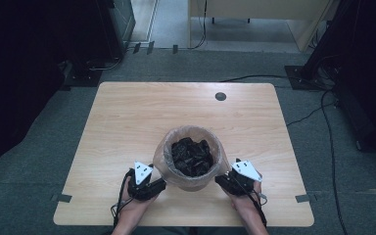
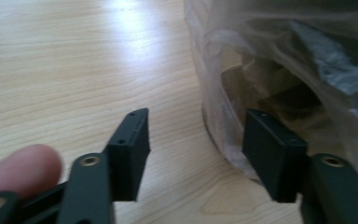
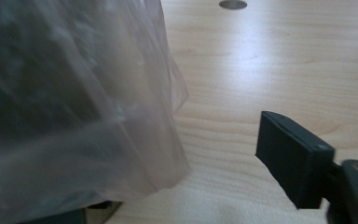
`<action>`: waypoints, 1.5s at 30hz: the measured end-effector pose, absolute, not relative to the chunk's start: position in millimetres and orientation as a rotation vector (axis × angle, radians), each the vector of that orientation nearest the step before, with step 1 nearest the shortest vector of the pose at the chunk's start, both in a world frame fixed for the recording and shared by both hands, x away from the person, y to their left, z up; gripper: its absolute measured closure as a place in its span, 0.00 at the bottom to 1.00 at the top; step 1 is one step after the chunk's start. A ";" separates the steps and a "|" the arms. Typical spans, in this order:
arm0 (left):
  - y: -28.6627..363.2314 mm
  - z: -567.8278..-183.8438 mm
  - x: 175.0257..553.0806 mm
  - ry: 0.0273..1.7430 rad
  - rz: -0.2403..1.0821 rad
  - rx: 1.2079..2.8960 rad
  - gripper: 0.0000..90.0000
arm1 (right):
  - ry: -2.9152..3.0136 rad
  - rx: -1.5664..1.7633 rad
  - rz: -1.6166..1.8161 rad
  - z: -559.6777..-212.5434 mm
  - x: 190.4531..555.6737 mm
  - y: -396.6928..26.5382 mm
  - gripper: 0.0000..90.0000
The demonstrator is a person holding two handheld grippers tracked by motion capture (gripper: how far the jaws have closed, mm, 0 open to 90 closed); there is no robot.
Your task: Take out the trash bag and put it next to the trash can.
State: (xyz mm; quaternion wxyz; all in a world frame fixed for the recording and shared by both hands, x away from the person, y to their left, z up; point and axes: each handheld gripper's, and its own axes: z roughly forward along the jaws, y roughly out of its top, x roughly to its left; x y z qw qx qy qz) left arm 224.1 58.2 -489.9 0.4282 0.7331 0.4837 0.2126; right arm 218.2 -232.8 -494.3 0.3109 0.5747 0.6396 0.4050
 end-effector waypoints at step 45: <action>57.0 -387.4 216.9 0.987 0.560 1.636 1.00 | 1.501 1.313 1.293 -397.5 218.5 -206.3 0.92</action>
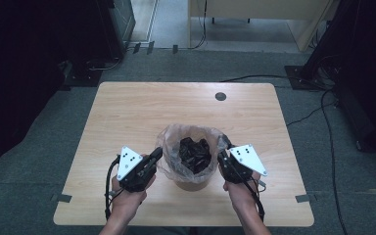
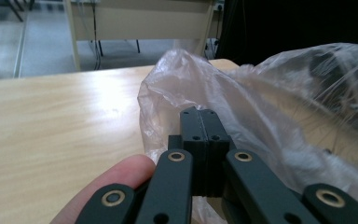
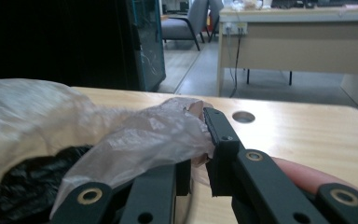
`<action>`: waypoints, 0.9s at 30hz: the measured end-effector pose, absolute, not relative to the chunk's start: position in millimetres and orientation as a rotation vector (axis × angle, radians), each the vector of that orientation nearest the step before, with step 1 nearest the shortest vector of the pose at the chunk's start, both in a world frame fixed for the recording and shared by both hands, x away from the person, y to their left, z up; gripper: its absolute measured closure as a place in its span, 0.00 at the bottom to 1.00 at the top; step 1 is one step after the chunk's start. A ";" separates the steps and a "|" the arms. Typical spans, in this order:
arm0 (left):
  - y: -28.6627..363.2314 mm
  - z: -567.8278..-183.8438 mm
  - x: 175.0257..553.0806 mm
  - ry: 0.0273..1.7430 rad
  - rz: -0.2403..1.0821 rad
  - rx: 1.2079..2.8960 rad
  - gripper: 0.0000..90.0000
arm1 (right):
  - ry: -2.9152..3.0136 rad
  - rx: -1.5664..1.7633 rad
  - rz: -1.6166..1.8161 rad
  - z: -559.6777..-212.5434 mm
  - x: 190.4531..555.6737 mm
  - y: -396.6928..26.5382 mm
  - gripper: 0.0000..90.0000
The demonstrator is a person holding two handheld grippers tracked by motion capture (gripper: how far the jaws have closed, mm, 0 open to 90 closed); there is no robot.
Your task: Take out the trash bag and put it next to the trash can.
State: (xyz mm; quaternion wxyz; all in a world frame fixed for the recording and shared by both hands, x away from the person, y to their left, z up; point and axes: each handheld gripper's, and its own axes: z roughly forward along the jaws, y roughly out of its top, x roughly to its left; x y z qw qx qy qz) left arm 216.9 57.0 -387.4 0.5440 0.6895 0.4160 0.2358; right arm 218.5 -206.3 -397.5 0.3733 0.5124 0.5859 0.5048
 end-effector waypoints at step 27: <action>52.3 -370.5 227.8 0.913 0.399 1.603 0.69 | 1.648 1.252 1.344 -394.0 207.3 -217.8 0.51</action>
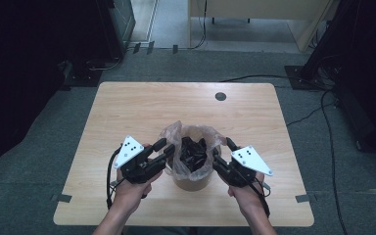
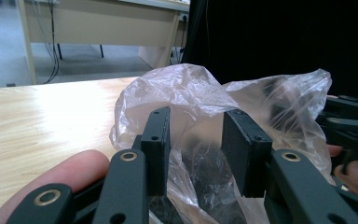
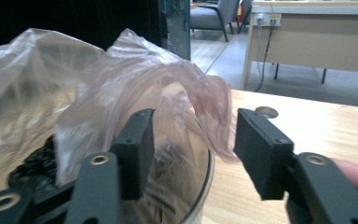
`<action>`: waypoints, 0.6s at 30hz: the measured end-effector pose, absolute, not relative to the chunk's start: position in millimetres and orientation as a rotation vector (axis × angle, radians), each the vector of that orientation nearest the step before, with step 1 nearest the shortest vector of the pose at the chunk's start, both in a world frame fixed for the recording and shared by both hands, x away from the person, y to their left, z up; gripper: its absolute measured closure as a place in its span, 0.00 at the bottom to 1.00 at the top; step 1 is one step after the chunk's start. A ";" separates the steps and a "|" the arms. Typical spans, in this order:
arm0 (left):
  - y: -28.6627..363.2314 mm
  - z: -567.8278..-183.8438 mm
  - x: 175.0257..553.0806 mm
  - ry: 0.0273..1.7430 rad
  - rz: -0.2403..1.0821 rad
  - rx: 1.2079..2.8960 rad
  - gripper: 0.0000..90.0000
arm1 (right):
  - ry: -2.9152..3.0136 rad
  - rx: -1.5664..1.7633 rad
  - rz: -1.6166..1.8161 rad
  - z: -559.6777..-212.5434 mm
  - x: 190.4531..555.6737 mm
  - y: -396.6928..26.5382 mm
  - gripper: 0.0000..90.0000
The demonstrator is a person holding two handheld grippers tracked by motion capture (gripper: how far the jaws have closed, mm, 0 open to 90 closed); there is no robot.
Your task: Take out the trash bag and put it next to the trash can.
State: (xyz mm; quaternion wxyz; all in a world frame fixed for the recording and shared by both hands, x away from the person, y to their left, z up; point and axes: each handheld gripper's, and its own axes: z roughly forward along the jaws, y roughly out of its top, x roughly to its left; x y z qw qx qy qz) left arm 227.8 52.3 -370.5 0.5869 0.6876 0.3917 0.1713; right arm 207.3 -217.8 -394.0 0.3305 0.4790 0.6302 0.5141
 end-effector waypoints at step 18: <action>29.5 -356.1 238.0 0.912 0.412 1.608 0.88 | 1.843 1.182 1.575 -387.3 182.4 -187.3 0.28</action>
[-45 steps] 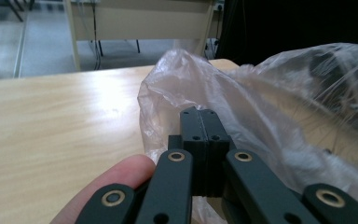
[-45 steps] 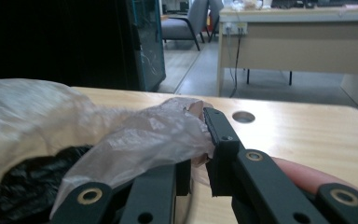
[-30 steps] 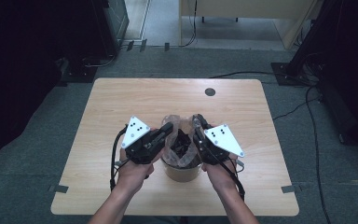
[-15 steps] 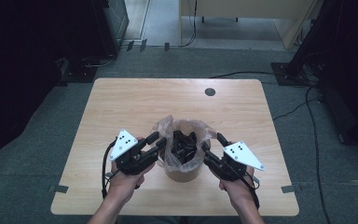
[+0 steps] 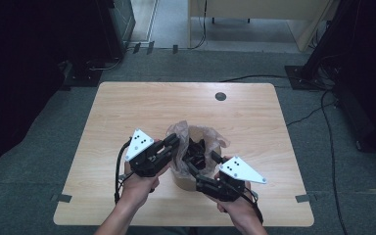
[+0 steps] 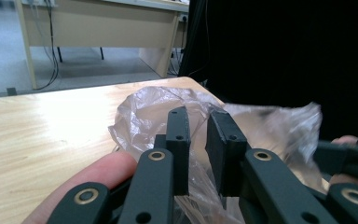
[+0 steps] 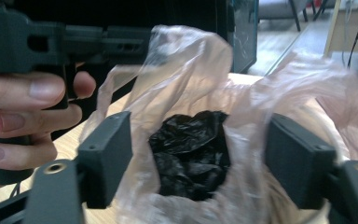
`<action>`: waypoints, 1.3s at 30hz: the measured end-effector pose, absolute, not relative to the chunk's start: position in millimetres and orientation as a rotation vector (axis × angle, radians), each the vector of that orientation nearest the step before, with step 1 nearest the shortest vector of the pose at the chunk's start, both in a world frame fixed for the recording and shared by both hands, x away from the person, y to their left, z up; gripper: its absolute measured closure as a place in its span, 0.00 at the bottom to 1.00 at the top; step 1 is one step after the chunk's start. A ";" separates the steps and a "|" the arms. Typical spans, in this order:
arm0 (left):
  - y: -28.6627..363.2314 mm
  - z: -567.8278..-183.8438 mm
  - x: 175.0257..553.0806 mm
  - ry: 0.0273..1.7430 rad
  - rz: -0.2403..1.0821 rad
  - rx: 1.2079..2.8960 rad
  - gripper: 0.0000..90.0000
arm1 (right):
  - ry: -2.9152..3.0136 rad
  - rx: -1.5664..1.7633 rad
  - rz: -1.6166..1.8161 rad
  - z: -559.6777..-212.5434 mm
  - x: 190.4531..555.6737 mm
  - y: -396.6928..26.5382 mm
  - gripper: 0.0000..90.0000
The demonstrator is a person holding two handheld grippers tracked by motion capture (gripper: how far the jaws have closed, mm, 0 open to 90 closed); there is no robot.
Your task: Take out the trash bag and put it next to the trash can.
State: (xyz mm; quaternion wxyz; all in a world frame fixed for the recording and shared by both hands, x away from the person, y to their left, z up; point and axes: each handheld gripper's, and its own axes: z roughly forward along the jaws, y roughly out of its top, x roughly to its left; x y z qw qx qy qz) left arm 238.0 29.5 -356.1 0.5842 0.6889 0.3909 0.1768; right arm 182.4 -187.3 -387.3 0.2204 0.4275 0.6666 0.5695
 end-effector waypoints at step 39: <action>84.6 -373.9 219.5 0.957 0.512 1.535 0.21 | 1.725 1.229 1.404 -377.2 195.5 -161.3 1.00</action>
